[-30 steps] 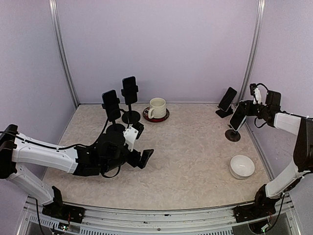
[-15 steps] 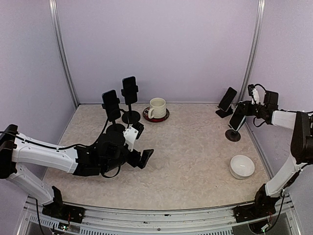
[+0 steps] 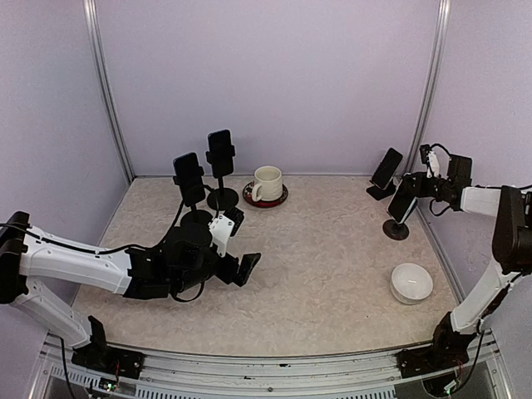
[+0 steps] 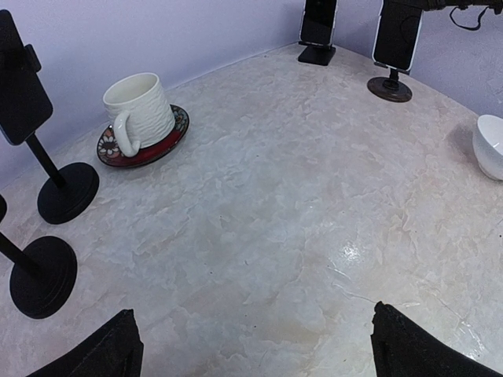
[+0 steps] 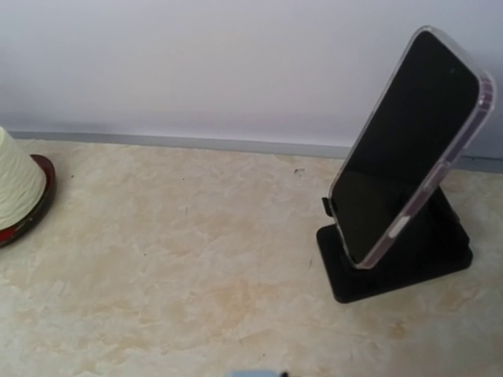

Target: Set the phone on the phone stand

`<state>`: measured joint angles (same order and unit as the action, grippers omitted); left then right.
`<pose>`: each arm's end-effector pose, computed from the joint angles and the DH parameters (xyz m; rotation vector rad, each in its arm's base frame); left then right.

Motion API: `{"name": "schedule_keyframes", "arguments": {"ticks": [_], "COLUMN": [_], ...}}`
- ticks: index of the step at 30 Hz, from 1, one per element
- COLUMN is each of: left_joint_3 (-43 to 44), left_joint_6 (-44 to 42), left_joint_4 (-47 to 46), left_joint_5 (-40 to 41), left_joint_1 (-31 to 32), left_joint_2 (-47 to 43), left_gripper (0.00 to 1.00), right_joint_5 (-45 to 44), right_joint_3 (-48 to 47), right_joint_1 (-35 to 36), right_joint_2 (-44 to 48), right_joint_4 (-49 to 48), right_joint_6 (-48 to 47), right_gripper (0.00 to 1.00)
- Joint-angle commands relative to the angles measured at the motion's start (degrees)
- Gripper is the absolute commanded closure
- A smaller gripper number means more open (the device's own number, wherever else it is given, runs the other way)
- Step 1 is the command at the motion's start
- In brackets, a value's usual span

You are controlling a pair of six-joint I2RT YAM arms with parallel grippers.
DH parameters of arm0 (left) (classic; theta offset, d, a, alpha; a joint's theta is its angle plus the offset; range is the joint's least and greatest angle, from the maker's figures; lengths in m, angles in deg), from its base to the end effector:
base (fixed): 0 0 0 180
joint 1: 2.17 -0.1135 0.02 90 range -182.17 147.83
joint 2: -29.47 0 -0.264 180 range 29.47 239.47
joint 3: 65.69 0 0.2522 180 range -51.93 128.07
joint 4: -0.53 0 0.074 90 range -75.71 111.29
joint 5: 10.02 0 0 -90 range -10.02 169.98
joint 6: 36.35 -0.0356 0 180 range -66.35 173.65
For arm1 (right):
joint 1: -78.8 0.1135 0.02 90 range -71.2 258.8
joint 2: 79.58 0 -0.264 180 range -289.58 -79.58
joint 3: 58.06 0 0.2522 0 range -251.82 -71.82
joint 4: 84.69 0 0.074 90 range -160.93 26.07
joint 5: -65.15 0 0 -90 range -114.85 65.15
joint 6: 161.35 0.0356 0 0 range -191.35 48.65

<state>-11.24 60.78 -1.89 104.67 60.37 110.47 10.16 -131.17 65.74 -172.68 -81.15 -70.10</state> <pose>0.1522 -0.2605 0.2180 0.6619 1.8552 -0.3713 0.3610 -0.0628 0.2497 -0.1523 1.9255 0.4659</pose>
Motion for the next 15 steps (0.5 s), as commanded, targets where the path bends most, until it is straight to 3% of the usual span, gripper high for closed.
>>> {"name": "schedule_keyframes", "arguments": {"ticks": [1, 4, 8, 13, 15], "left_joint_3": [-1.23, -1.55, -1.65, -1.50, -1.45], "left_joint_6": [0.26, 0.74, 0.86, 1.17, 0.98], "left_joint_4": [0.30, 0.29, 0.28, 0.34, 0.45], "left_joint_5": [0.85, 0.36, 0.48, -0.08, 0.18], "left_joint_1": [-0.14, -0.17, -0.05, 0.03, 0.03], "left_joint_2": [-2.36, -2.74, -2.78, -3.06, -3.03], "left_gripper": [0.01, 0.01, 0.01, 0.01, 0.01], "right_joint_5": [1.50, 1.27, 0.85, -0.19, -0.37], "right_joint_3": [-2.68, -3.56, -4.05, -4.54, -4.72], "right_joint_1": [-0.92, -0.91, -0.87, -0.92, -0.92], "right_joint_2": [-2.28, -2.31, -2.09, -1.64, -1.36], "right_joint_4": [-0.44, 1.23, 1.79, 2.89, 2.77], "right_joint_6": [-0.85, -0.73, -0.16, 0.00, 0.33], "right_gripper": [1.00, 1.00, 0.85, 0.80, 0.72]}}
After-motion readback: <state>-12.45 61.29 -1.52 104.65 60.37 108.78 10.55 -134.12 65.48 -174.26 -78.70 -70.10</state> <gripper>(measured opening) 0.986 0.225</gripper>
